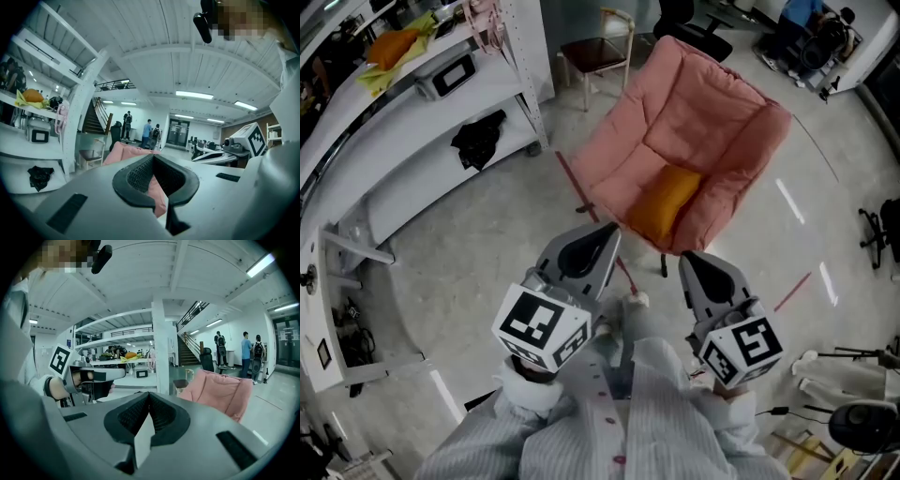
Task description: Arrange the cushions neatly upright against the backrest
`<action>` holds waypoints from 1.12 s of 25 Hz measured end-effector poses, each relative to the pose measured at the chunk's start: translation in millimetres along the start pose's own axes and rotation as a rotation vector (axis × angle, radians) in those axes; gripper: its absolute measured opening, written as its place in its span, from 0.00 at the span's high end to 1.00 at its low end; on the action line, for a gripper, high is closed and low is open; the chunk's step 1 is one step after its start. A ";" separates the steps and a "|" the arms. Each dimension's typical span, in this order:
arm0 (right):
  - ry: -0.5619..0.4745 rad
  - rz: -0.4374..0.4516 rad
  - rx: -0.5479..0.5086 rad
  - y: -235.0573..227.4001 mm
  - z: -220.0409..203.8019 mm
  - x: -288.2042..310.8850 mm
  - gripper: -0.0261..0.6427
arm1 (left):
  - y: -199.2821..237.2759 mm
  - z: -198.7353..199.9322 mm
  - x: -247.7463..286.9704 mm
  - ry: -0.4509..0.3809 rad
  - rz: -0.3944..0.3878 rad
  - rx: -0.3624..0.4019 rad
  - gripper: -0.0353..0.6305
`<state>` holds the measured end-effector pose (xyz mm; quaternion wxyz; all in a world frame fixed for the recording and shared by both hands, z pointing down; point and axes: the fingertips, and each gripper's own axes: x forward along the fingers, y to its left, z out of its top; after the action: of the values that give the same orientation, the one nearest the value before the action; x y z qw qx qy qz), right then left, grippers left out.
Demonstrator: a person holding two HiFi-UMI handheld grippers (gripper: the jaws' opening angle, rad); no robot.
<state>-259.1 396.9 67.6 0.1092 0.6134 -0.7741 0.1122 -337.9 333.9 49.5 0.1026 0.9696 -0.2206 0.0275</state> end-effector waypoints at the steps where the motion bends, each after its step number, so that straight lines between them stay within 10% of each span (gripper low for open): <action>1: 0.009 -0.003 -0.003 -5.4 0.9 4.9 0.94 | 4.8 -0.3 5.1 -0.001 0.001 -0.010 0.93; 12: 0.023 0.027 -0.013 -73.2 18.6 92.0 0.94 | 82.5 4.1 79.6 0.000 0.055 -0.039 0.93; 28: 0.059 0.093 0.018 -263.5 63.2 236.5 0.94 | 172.2 30.6 319.5 0.073 0.038 -0.068 0.93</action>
<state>-57.3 100.1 90.4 0.1212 0.5742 -0.7972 0.1419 -124.4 40.8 83.2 0.1430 0.9595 -0.2360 0.0572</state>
